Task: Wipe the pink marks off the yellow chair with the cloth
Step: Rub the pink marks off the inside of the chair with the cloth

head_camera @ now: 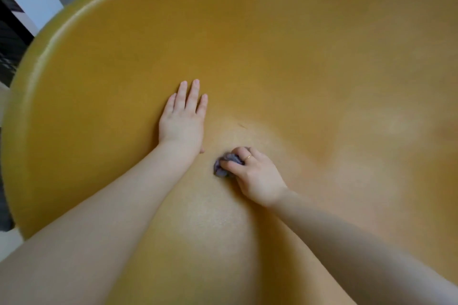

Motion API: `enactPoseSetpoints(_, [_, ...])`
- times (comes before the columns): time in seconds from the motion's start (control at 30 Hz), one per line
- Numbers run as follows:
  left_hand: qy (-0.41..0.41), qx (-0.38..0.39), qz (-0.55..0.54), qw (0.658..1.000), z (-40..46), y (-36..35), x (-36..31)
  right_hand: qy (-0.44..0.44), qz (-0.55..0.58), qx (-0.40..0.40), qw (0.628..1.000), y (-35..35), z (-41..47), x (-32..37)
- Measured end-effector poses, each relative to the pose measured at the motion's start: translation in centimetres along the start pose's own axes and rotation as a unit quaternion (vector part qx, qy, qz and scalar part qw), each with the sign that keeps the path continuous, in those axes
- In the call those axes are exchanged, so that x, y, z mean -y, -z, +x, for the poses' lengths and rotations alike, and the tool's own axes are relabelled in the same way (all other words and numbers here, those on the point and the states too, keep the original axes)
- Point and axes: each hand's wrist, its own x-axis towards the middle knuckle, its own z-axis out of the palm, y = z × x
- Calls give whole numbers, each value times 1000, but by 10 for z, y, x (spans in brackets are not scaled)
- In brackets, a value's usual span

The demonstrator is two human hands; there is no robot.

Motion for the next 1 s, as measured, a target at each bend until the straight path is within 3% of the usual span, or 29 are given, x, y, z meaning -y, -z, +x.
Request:
enactPoseSetpoints(0.17, [-9, -17, 1, 1000, 5, -11, 4, -155, -105, -147, 971, 22, 75, -78])
enactPoseSetpoints(0.3, [-11, -32, -20, 999, 5, -14, 1, -274, -34, -211, 938, 6, 85, -54])
enactPoseSetpoints(0.43, [-15, -38, -24, 999, 5, -14, 3, -130, 0, -125, 984, -22, 57, -7])
enactPoseSetpoints(0.57, [-11, -41, -18, 999, 4, -13, 1, -22, -49, -68, 996, -4, 61, -24])
enactPoseSetpoints(0.63, [-14, -41, -19, 999, 4, -14, 2, -45, -105, -109, 987, 10, 80, -51])
enactPoseSetpoints(0.73, [-18, -41, -17, 999, 6, -18, 3, -176, -153, -231, 945, 30, 104, -87])
enactPoseSetpoints(0.87, [-18, -40, -28, 999, 7, -18, 2, -338, -91, -330, 877, 14, 118, -69])
enactPoseSetpoints(0.93, [-18, -31, -37, 999, 5, -14, 3, -305, -58, -299, 902, -1, 116, -46])
enactPoseSetpoints(1.0, [-9, -40, -44, 998, 7, -3, 9, -208, -63, -229, 949, -8, 103, -36])
